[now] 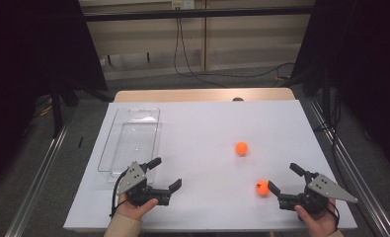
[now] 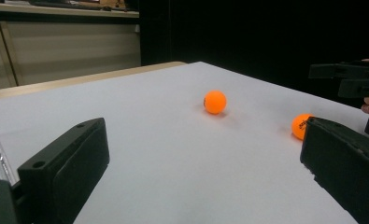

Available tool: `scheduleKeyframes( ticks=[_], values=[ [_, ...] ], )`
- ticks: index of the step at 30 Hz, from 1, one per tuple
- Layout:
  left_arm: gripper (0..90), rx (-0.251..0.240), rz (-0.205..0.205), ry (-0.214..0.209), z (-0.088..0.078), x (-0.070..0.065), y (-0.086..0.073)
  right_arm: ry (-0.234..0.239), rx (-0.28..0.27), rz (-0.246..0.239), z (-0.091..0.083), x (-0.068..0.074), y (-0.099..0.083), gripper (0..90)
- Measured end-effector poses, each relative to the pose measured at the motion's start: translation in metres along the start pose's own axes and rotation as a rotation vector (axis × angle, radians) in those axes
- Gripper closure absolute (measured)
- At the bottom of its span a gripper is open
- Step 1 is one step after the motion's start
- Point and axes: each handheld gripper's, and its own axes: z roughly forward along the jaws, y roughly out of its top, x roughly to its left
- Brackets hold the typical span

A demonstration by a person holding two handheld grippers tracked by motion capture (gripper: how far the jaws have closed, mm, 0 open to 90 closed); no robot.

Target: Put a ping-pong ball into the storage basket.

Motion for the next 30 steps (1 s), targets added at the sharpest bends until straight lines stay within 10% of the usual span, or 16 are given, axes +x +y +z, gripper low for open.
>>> scheduleKeyframes(
  ticks=[30],
  values=[
    [1.1, 0.042, 0.024, -0.04, 0.02, -0.01, -0.001, 0.003, -0.001, -0.001, 0.0, 0.0, 0.0, 1.3]
  ],
)
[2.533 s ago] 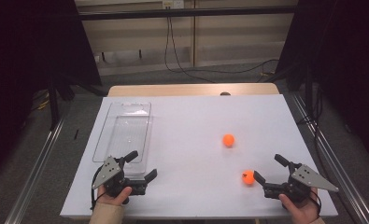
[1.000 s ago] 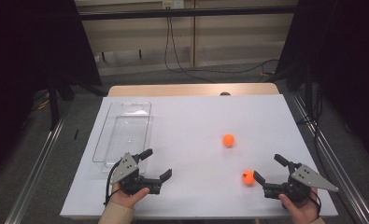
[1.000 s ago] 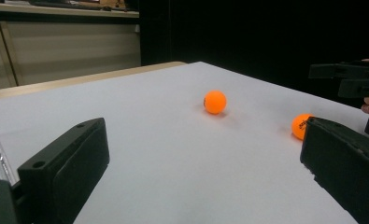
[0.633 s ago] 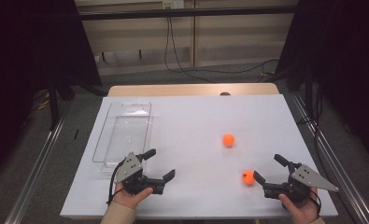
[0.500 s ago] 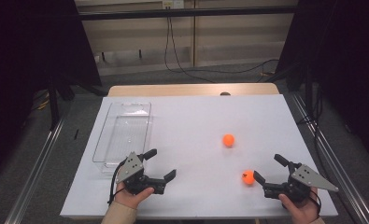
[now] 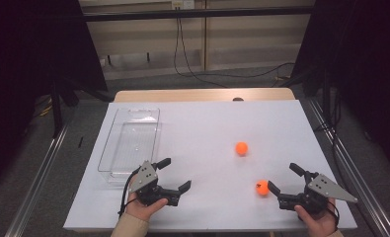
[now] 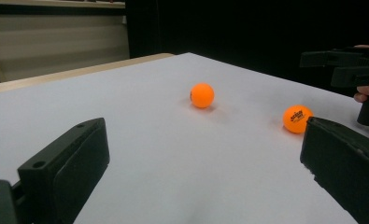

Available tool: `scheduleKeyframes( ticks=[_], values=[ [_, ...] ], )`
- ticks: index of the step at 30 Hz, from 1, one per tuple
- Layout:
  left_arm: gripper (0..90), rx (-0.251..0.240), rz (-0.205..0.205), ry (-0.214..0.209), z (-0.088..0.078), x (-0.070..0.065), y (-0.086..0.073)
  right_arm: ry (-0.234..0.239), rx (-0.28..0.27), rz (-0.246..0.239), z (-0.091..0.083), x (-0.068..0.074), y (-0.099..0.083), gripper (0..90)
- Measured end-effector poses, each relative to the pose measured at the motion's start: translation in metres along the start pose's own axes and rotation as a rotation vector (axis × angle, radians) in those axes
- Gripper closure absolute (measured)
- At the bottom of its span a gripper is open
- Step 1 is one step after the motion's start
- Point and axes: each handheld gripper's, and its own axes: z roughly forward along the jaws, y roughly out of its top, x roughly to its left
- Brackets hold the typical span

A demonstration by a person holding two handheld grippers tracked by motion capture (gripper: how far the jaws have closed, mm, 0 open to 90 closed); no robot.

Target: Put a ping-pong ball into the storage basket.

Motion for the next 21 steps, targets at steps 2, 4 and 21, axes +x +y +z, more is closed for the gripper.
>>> scheduleKeyframes(
  ticks=[2, 4, 21],
  values=[
    [1.2, 0.003, 0.003, -0.002, 0.001, -0.001, 0.0, 0.001, 0.002, -0.002, 0.0, 0.0, 0.0, 1.3],
    [1.2, 0.006, 0.005, -0.004, 0.003, -0.001, 0.0, 0.002, 0.001, -0.002, 0.0, 0.0, 0.0, 1.3],
    [1.3, 0.014, 0.007, -0.029, 0.014, -0.007, 0.002, 0.003, 0.003, -0.002, 0.0, 0.0, 0.0, 1.4]
  ],
)
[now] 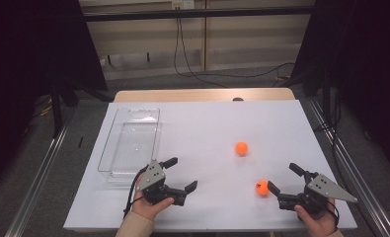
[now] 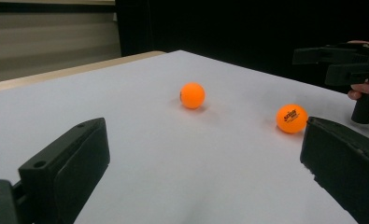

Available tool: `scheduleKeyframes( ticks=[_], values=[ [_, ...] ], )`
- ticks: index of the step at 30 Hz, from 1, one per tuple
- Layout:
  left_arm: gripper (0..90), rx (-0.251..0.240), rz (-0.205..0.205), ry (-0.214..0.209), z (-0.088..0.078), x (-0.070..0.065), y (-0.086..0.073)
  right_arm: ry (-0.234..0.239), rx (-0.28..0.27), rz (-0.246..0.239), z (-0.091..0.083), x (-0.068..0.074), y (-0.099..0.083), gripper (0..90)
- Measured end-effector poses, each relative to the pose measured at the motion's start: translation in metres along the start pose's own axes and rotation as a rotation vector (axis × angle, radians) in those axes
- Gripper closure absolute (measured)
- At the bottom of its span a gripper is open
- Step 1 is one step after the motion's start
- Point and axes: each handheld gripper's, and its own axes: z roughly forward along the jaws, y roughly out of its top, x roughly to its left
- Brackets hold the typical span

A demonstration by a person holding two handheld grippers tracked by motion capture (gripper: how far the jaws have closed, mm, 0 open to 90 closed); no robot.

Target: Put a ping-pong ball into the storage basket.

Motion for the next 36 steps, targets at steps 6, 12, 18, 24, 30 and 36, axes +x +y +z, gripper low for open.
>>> scheduleKeyframes(
  ticks=[6, 12, 18, 24, 30, 36],
  values=[
    [1.2, 0.002, 0.003, -0.006, 0.003, -0.001, 0.001, 0.0, 0.0, 0.0, 0.0, 0.0, 0.0, 1.4],
    [1.2, 0.006, -0.001, -0.014, 0.007, -0.003, 0.002, 0.0, -0.001, 0.0, 0.0, 0.0, 0.0, 1.4],
    [1.2, 0.016, 0.005, -0.028, 0.012, -0.005, 0.002, 0.0, -0.003, 0.002, 0.0, 0.0, 0.0, 1.4],
    [1.3, 0.02, 0.008, -0.033, 0.016, -0.007, 0.003, 0.0, -0.003, 0.002, 0.0, 0.0, 0.0, 1.4],
    [1.3, 0.024, 0.008, -0.042, 0.02, -0.009, 0.003, 0.0, -0.003, 0.002, 0.0, 0.0, 0.0, 1.4],
    [1.3, 0.027, 0.01, -0.051, 0.024, -0.011, 0.003, -0.001, -0.002, 0.0, 0.0, 0.0, 0.0, 1.4]
  ],
)
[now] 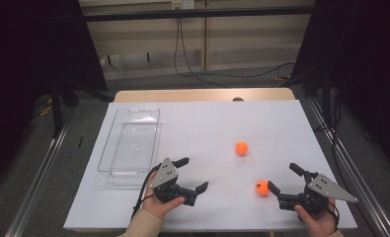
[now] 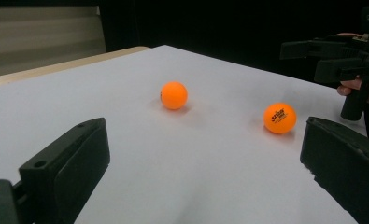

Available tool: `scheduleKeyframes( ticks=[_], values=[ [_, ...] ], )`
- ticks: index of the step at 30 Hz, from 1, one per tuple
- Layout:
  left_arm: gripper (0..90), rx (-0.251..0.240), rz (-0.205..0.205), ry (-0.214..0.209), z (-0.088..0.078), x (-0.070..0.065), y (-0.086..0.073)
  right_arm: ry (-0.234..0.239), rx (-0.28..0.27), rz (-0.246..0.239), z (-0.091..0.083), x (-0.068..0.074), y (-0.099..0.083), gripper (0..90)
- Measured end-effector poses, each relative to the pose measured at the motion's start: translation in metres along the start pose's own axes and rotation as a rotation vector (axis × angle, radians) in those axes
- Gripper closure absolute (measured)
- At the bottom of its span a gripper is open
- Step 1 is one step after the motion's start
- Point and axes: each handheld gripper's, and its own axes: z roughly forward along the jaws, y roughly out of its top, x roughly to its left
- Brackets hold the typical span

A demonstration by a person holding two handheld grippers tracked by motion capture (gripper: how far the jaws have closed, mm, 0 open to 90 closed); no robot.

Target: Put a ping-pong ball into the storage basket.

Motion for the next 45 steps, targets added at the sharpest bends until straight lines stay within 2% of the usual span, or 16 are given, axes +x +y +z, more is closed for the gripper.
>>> scheduleKeyframes(
  ticks=[27, 45],
  values=[
    [1.3, 0.024, 0.012, -0.04, 0.017, -0.008, 0.002, 0.001, -0.002, 0.002, 0.0, 0.0, 0.0, 1.4],
    [1.5, 0.036, 0.009, -0.048, 0.027, -0.011, 0.003, 0.002, -0.004, 0.004, 0.0, 0.0, 0.0, 1.4]
  ],
)
